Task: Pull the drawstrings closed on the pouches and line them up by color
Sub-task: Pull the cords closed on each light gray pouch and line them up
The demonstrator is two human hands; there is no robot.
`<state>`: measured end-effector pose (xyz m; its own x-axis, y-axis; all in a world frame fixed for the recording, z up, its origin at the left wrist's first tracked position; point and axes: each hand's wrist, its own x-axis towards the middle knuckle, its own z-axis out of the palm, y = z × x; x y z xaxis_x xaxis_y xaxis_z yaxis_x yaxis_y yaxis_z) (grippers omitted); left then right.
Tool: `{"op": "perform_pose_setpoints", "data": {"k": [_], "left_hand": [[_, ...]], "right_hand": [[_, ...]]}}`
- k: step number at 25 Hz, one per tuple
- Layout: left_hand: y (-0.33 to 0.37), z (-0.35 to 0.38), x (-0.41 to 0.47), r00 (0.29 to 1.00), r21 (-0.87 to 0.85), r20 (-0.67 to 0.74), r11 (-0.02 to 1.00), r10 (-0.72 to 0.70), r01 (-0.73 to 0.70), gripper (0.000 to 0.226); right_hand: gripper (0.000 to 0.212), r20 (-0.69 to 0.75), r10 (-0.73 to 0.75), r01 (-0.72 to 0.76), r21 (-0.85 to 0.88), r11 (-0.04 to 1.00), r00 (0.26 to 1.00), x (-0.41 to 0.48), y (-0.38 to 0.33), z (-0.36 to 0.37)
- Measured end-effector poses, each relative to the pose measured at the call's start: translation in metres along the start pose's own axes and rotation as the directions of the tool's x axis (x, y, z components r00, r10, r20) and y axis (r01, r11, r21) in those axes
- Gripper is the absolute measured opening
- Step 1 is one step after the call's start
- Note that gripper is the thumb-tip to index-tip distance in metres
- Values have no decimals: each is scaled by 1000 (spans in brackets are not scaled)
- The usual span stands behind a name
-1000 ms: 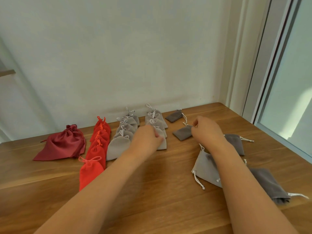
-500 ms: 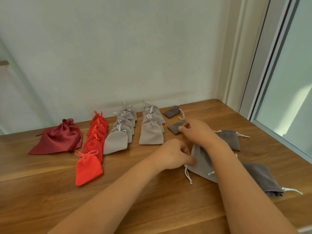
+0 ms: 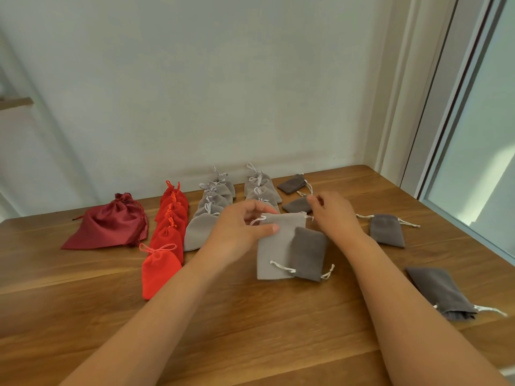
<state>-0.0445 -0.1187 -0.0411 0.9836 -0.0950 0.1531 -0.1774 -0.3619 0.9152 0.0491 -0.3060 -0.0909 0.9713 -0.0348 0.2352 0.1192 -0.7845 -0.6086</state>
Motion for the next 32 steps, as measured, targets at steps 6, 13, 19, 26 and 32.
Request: {"op": "perform_pose_setpoints", "data": {"k": [6,13,19,26,32], "left_hand": [[7,-16,-18,895,221,-291,934,338,-281,23],[-10,-28,-17,916,-184,-399,975,38,-121,12],[-18,-31,-17,909,-455,-403,885,-104,-101,11],[-21,-31,-20,984,-275,-175,960,3,-52,23],[-20,-30,-21,996,-282,-68,957,50,-67,24]], "right_hand": [[20,-322,-121,176,146,974,939,-16,-29,-12],[23,152,-166,-77,919,387,974,-35,-70,-12],[42,312,-224,-199,888,413,923,-52,-78,0],[40,369,-87,-342,911,231,925,-45,-76,-1],[15,331,-40,-323,937,132,943,-40,-74,-6]]}}
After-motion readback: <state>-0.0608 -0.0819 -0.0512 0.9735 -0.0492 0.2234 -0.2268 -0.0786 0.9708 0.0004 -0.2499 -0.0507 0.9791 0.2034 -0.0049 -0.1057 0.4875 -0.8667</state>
